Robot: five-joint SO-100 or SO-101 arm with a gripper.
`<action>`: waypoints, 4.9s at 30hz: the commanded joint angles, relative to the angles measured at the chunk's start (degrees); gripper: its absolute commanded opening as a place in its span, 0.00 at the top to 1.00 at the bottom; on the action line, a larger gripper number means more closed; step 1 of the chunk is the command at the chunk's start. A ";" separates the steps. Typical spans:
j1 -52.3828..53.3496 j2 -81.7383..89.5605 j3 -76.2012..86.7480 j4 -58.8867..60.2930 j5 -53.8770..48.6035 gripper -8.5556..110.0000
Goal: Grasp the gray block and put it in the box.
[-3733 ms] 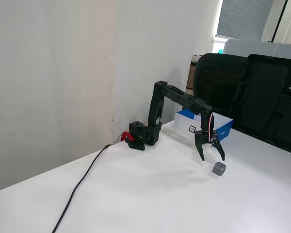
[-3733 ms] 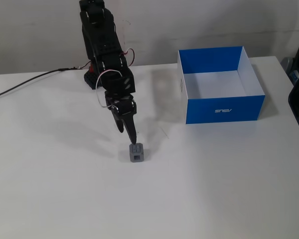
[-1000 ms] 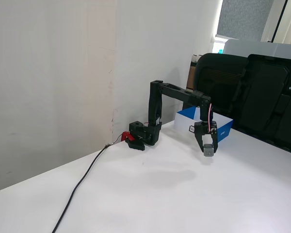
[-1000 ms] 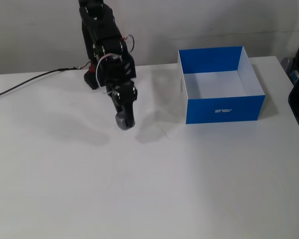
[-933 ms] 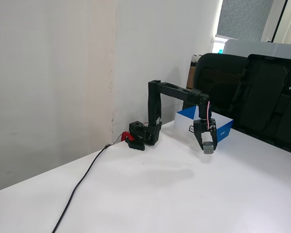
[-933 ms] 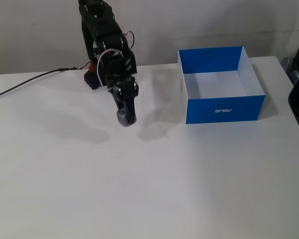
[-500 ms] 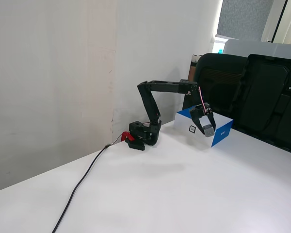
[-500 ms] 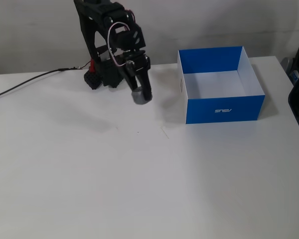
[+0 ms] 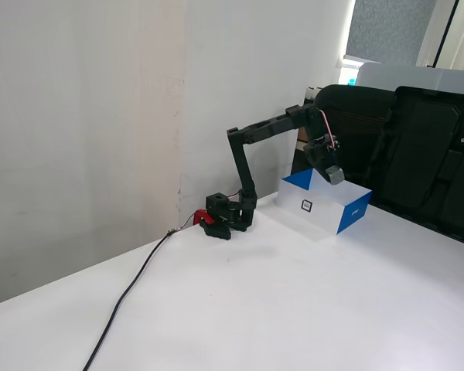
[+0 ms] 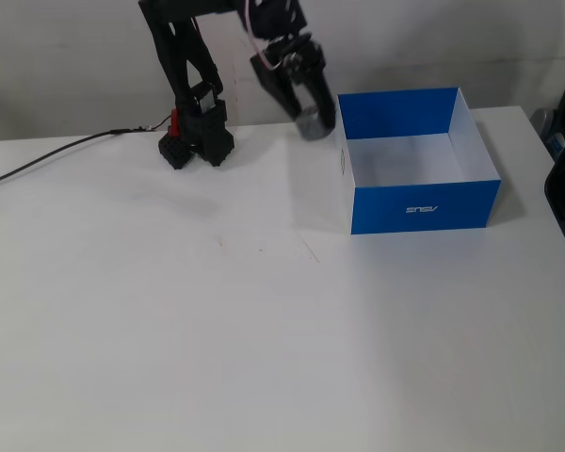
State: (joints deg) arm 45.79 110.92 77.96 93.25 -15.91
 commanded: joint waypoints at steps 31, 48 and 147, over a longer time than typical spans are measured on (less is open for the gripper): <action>24.79 -35.86 -46.23 12.48 1.23 0.93; 22.85 -40.69 -51.24 14.50 1.85 0.54; -45.88 83.41 103.01 -33.93 -5.27 0.93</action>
State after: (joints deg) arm 0.18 193.36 177.28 59.15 -22.50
